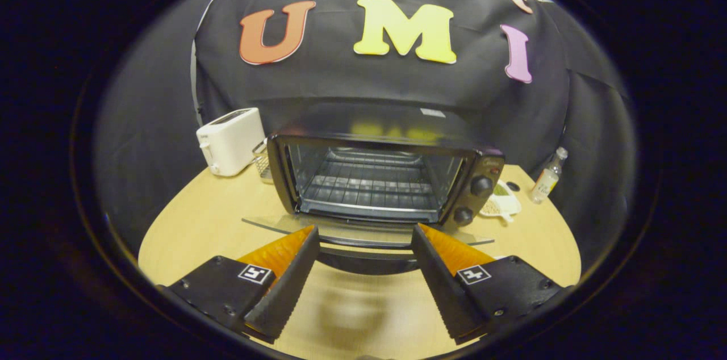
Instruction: Open the toaster oven, put the food inside, and close the toaster oven door.
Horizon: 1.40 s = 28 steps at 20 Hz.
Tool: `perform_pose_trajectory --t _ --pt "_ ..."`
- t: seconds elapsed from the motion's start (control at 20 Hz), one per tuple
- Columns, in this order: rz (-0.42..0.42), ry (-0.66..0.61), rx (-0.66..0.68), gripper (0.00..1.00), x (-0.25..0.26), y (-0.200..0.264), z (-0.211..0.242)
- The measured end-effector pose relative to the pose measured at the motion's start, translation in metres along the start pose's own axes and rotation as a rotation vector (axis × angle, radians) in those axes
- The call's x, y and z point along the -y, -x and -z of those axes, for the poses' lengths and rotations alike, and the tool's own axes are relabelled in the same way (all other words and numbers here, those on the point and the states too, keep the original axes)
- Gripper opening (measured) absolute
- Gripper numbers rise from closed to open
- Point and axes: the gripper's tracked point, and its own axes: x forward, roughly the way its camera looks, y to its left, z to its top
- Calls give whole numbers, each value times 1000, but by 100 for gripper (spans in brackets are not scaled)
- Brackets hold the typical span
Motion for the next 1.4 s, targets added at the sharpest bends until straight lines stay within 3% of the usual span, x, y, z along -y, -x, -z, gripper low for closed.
perform_pose_trajectory --t 0.5,0.85,1.05,1.25,1.4 --pt "-36 2 -218 100 2 -25 94" --pt "-54 48 -218 100 4 -23 92" --pt "-101 1 -199 100 15 2 79" --pt "-79 -19 -126 100 58 44 55" --pt "0 -44 -73 100 118 80 38"
